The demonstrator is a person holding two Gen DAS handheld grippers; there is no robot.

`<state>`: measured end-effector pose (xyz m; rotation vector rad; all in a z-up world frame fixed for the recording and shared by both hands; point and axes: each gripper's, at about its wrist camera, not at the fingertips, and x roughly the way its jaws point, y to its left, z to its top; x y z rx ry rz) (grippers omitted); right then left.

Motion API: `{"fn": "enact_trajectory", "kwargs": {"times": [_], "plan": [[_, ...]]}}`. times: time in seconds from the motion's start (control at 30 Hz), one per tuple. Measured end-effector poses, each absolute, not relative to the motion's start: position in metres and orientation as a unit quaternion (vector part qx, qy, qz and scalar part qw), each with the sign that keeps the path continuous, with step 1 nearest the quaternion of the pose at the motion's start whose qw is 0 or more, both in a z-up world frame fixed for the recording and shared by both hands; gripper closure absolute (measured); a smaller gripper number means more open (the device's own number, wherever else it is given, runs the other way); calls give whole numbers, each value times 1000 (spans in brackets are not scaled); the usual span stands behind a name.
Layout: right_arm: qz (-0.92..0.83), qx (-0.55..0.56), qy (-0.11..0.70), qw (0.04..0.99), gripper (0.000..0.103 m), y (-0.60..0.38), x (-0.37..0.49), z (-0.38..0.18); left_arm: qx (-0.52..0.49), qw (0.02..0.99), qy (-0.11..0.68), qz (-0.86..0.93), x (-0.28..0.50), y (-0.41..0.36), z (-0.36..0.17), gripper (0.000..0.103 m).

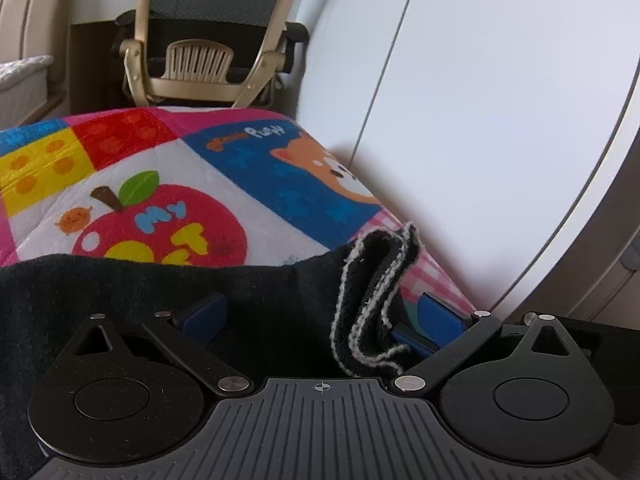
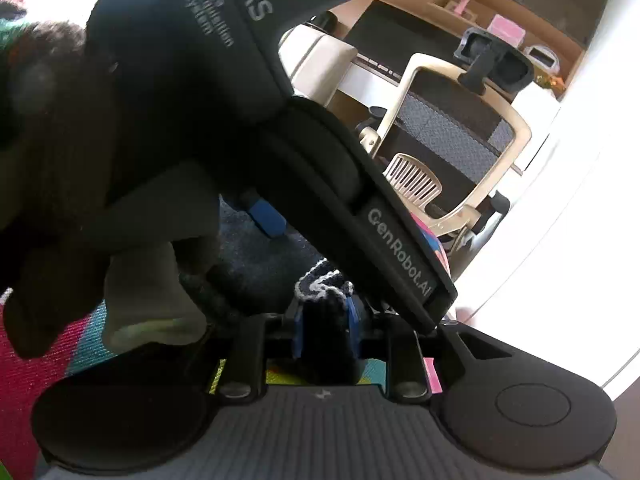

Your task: Fold clothes

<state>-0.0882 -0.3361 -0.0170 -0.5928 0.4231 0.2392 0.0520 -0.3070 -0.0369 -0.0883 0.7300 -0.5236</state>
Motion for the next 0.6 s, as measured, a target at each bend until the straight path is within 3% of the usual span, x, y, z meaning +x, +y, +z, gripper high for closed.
{"fn": "enact_trajectory", "kwargs": {"times": [0.6], "plan": [[111,-289,206,928,79,-339,-88,-23,-43,908,346,-233,53,-298,-30,0]]}}
